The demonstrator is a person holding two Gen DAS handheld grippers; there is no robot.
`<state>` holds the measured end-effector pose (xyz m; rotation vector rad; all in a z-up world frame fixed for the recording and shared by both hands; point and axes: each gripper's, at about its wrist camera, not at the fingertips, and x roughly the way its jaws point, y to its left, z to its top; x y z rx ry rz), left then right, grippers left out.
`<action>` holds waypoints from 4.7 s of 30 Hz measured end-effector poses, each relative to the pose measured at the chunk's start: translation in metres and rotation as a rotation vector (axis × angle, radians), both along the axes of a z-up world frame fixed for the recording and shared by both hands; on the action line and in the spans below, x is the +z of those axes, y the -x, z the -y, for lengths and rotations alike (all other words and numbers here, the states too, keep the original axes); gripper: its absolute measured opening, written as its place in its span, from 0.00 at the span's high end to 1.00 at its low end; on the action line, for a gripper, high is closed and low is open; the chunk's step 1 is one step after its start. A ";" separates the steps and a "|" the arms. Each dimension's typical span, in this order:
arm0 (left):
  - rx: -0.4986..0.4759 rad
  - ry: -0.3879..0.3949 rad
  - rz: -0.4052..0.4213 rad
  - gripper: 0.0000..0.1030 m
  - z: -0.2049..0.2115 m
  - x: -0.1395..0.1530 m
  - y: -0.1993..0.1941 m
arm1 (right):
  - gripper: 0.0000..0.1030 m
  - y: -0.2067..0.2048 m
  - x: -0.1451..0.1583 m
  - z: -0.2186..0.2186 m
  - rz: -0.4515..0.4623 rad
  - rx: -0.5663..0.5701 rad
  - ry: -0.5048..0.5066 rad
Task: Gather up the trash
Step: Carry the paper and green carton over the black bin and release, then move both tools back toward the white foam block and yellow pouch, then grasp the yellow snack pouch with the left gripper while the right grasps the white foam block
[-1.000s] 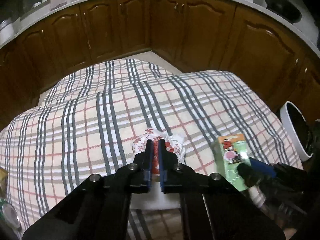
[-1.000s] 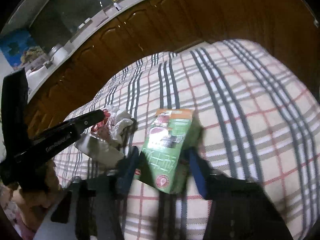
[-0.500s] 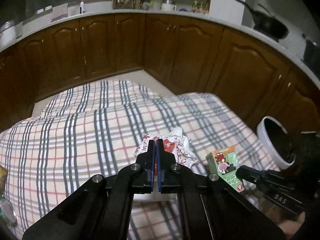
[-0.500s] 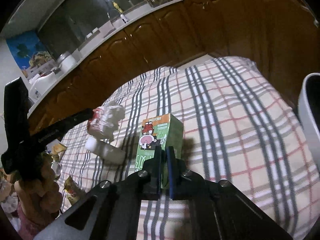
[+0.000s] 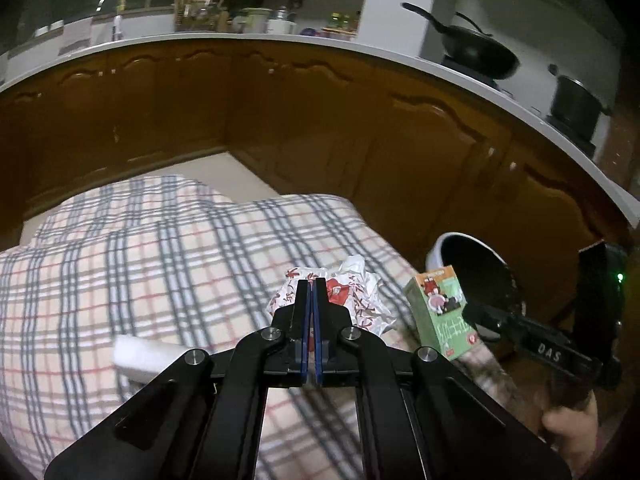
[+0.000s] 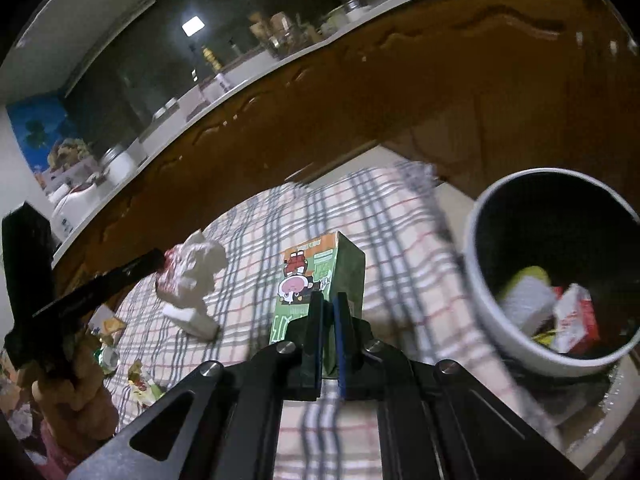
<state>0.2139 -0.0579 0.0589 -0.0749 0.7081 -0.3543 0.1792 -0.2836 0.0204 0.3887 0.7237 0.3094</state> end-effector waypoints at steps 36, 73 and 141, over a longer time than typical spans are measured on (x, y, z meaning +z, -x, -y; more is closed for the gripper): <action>-0.304 -0.070 -0.059 0.99 0.243 -0.031 -0.048 | 0.97 -0.022 -0.024 0.165 -0.078 -0.261 0.081; -0.064 0.059 -0.121 0.75 0.065 -0.046 0.029 | 0.27 0.045 -0.022 0.090 0.029 -0.106 -0.116; 0.458 0.027 -0.200 0.93 -0.130 -0.103 0.097 | 0.65 -0.068 -0.050 -0.226 0.045 0.729 0.207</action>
